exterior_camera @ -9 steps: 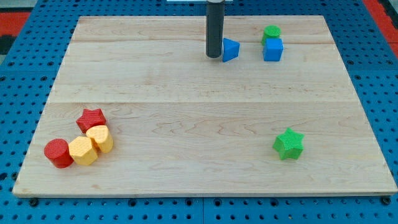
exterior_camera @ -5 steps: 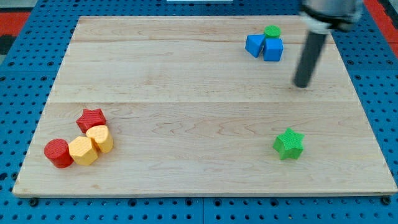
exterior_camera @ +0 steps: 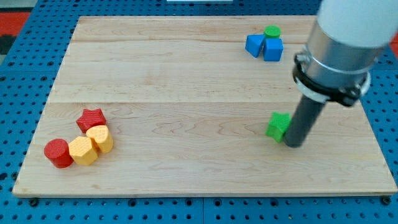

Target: Drag the green star into blue cube

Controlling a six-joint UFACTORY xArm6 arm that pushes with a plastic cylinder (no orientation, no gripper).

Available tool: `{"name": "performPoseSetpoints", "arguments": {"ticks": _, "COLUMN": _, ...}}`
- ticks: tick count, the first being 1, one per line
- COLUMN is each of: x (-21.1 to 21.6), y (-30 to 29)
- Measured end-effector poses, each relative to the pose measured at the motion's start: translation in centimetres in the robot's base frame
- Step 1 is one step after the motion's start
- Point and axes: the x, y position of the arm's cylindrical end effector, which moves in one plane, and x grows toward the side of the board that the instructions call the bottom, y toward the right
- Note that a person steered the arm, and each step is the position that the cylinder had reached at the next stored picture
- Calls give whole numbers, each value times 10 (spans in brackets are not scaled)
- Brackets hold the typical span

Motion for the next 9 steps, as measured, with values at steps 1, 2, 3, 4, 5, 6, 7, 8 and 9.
{"name": "performPoseSetpoints", "arguments": {"ticks": 1, "x": -7, "y": -6}}
{"name": "performPoseSetpoints", "arguments": {"ticks": 2, "x": -35, "y": -18}}
{"name": "performPoseSetpoints", "arguments": {"ticks": 3, "x": -59, "y": -45}}
{"name": "performPoseSetpoints", "arguments": {"ticks": 4, "x": -61, "y": -49}}
{"name": "performPoseSetpoints", "arguments": {"ticks": 5, "x": -61, "y": -49}}
{"name": "performPoseSetpoints", "arguments": {"ticks": 6, "x": -61, "y": -53}}
{"name": "performPoseSetpoints", "arguments": {"ticks": 7, "x": -44, "y": -56}}
{"name": "performPoseSetpoints", "arguments": {"ticks": 8, "x": -41, "y": -86}}
{"name": "performPoseSetpoints", "arguments": {"ticks": 9, "x": -97, "y": -90}}
